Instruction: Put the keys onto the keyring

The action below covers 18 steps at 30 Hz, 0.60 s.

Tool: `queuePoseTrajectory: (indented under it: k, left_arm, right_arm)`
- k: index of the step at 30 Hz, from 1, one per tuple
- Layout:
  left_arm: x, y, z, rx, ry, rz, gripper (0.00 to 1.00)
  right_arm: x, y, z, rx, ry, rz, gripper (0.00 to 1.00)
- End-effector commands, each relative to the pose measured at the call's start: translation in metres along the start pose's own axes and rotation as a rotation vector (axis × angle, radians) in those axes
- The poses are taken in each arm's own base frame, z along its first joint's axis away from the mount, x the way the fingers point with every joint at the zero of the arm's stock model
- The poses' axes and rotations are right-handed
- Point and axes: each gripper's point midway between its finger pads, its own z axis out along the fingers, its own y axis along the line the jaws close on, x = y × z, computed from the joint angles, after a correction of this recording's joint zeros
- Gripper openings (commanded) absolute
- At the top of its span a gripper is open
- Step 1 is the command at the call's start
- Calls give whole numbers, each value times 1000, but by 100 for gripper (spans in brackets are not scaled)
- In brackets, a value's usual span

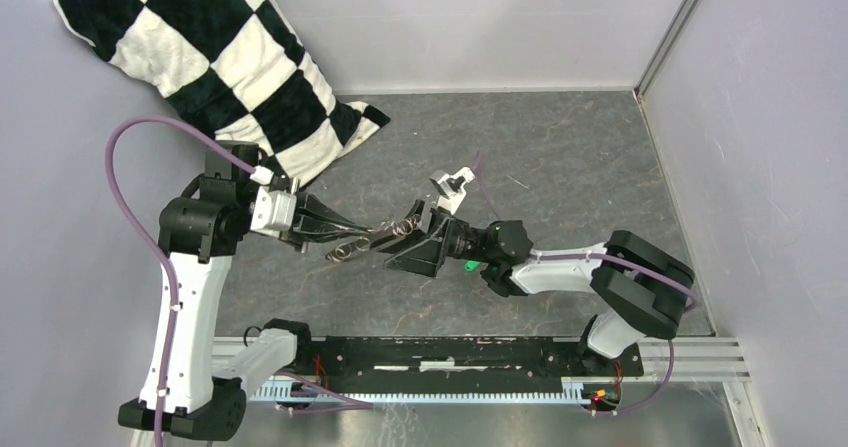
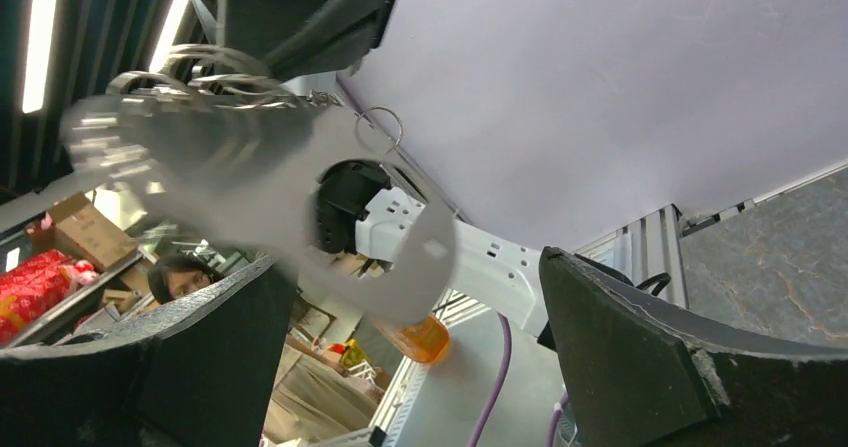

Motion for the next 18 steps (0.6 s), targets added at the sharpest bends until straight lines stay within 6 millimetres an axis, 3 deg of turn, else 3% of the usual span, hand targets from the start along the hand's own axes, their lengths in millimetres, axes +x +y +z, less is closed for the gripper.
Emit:
queuePoseTrajectory:
  k: [1,5,10,12,18]
  left_arm:
    - [-30,-11,1,20,-77,125,2]
    - [-29,-14,0,8,-73,147,2]
    - [-27,-14,-2,-14,-66,165,2]
    - [-26,-13,-3,-24,-64,174,2]
    - [-19,-9,-6,-50,-41,199,2]
  right_arm:
    - [-45,71,7,-287,-232,-130,98]
    - [-66,80,4,-294,-339,-139,97]
    - [-81,94,2,-341,-408,-121,85]
    - [-80,100,3,-369,-401,-103,77]
    - [-77,100,-1,-370,-395,-56,36]
